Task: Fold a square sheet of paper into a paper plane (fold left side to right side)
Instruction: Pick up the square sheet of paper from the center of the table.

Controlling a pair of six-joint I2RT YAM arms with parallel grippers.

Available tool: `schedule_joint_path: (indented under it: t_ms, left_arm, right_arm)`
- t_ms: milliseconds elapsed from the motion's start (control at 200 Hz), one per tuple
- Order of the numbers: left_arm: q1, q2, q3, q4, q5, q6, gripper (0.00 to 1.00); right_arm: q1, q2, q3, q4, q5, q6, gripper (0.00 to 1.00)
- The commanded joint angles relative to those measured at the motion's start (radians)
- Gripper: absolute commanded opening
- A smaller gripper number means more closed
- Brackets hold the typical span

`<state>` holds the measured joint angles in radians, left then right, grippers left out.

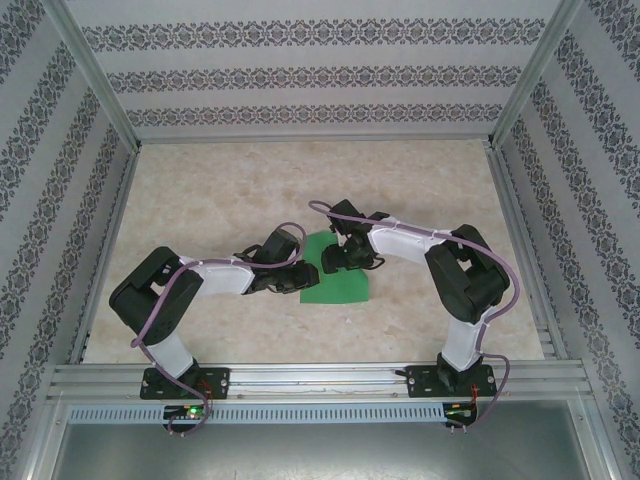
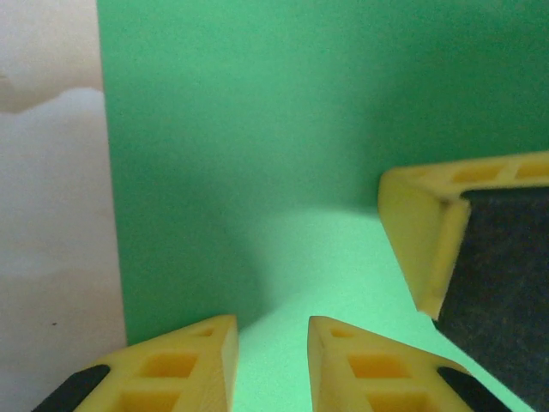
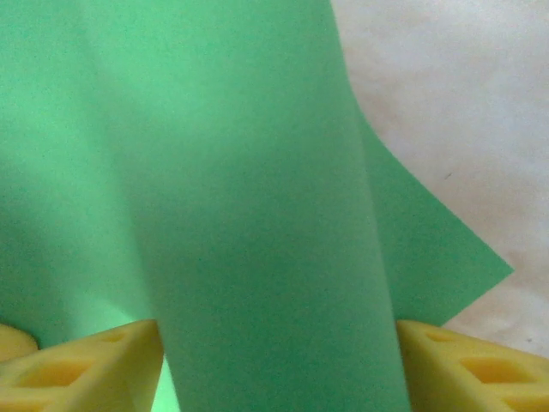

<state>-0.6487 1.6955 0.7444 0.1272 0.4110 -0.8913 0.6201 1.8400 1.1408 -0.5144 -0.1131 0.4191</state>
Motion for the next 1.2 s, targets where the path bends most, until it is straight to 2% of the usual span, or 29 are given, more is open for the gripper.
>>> schedule_joint_path:
  t_ms: [0, 150, 365, 615, 720, 894, 1064, 1194]
  left_arm:
    - [-0.013, 0.010, -0.023, 0.026, -0.016, -0.017, 0.28]
    - [-0.013, -0.014, -0.029, 0.042, -0.017, -0.020, 0.30]
    - [0.008, -0.117, -0.035, 0.000, -0.035, 0.019, 0.45]
    - [0.120, -0.343, -0.096, -0.062, -0.015, 0.120, 0.61]
    - [0.208, -0.461, -0.143, -0.038, 0.060, 0.151, 0.66]
    - [0.335, -0.660, -0.224, 0.104, 0.227, 0.172, 0.76]
    - [0.352, -0.761, -0.200, 0.175, 0.361, 0.189, 0.86]
    - [0.351, -0.757, -0.169, 0.303, 0.458, 0.121, 0.89]
  right_arm:
    - [0.008, -0.006, 0.024, -0.040, -0.026, 0.003, 0.63]
    - [0.005, -0.008, 0.018, -0.036, -0.060, -0.002, 0.52]
    - [-0.021, -0.059, -0.021, 0.020, -0.177, -0.015, 0.37]
    - [-0.094, -0.165, -0.099, 0.146, -0.424, -0.054, 0.34]
    - [-0.135, -0.221, -0.129, 0.182, -0.533, -0.076, 0.34]
    - [-0.197, -0.336, -0.180, 0.268, -0.762, -0.081, 0.33]
    - [-0.217, -0.442, -0.191, 0.326, -0.939, -0.063, 0.32]
    - [-0.215, -0.516, -0.185, 0.397, -1.038, -0.005, 0.32]
